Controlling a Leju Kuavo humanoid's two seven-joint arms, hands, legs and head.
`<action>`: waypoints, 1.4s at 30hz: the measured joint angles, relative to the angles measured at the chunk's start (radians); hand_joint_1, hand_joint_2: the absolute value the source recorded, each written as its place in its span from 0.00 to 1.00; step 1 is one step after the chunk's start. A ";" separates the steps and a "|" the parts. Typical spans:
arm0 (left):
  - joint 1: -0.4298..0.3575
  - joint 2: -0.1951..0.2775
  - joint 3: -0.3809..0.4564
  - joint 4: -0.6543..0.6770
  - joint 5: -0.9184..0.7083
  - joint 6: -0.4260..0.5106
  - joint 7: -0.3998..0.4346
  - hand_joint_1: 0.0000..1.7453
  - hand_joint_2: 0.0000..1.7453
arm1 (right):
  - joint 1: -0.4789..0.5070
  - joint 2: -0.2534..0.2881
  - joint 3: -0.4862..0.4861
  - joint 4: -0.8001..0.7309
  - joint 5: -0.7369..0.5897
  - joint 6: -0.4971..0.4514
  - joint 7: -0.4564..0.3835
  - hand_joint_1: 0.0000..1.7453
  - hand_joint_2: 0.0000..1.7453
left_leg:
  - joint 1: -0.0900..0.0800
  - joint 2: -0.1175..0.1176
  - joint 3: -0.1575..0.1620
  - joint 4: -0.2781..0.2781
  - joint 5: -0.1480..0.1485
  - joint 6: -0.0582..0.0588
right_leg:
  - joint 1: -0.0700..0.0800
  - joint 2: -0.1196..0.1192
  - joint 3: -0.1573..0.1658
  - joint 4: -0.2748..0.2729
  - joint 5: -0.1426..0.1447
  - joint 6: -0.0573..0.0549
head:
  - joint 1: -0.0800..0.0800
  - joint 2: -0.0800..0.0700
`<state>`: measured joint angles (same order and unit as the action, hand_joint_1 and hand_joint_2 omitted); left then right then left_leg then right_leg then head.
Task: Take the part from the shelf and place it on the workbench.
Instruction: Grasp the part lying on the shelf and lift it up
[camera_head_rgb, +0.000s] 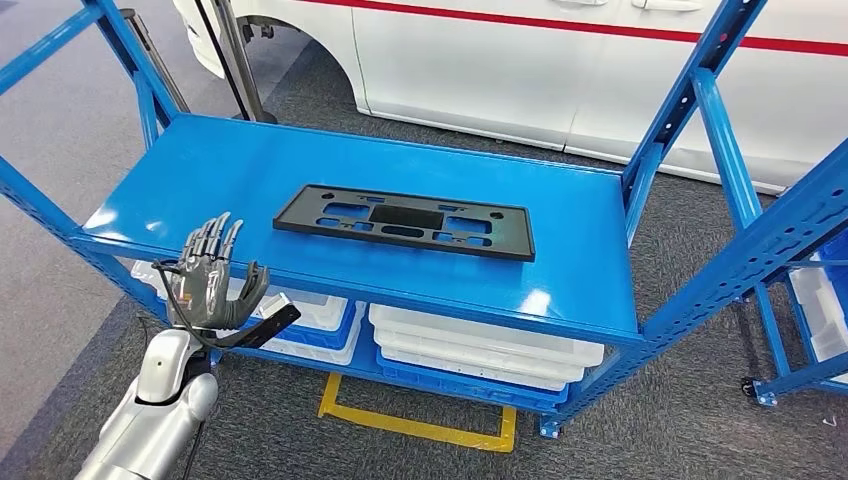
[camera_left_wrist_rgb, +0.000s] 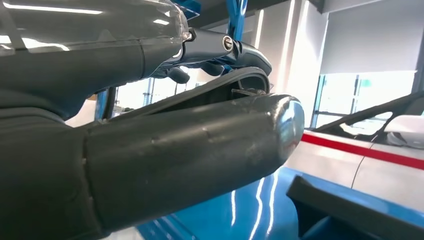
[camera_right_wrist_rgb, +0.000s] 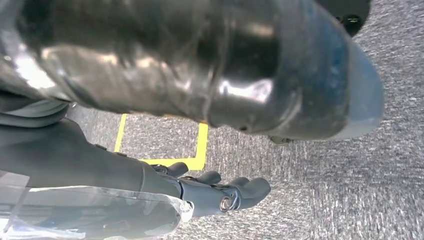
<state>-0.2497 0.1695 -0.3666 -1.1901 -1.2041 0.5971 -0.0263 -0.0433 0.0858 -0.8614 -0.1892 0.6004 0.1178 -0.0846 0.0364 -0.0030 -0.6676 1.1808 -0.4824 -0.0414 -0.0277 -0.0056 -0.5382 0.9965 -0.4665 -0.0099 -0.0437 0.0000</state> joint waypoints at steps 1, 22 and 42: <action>-0.002 0.000 0.000 0.000 0.000 0.000 0.000 0.00 0.00 | 0.000 0.000 0.000 0.000 0.000 0.000 0.000 0.00 0.00 | 0.004 0.003 0.021 -0.054 0.030 -0.010 | -0.004 0.000 0.001 0.010 -0.012 0.011 | 0.000 0.000; -0.017 0.003 -0.007 0.001 0.000 -0.006 0.000 0.00 0.00 | -0.001 -0.002 0.001 0.001 0.002 -0.004 -0.002 0.00 0.00 | -0.035 -0.006 0.117 -0.141 -0.021 0.055 | 0.041 0.005 -0.076 0.036 0.031 -0.038 | 0.001 0.000; -0.159 0.016 -0.038 0.145 0.005 -0.023 -0.030 0.00 0.00 | -0.004 -0.001 0.006 0.001 0.022 0.018 -0.017 0.00 0.00 | -0.011 -0.005 0.050 -0.131 0.037 0.037 | 0.024 0.002 -0.007 0.032 -0.032 -0.012 | 0.001 0.000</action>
<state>-0.4092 0.1852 -0.4043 -1.0456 -1.1990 0.5736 -0.0562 -0.0477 0.0852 -0.8557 -0.1880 0.6220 0.1360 -0.1013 0.0252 -0.0079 -0.6173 1.0499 -0.4452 -0.0048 -0.0035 -0.0032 -0.5450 1.0281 -0.4990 -0.0224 -0.0425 0.0000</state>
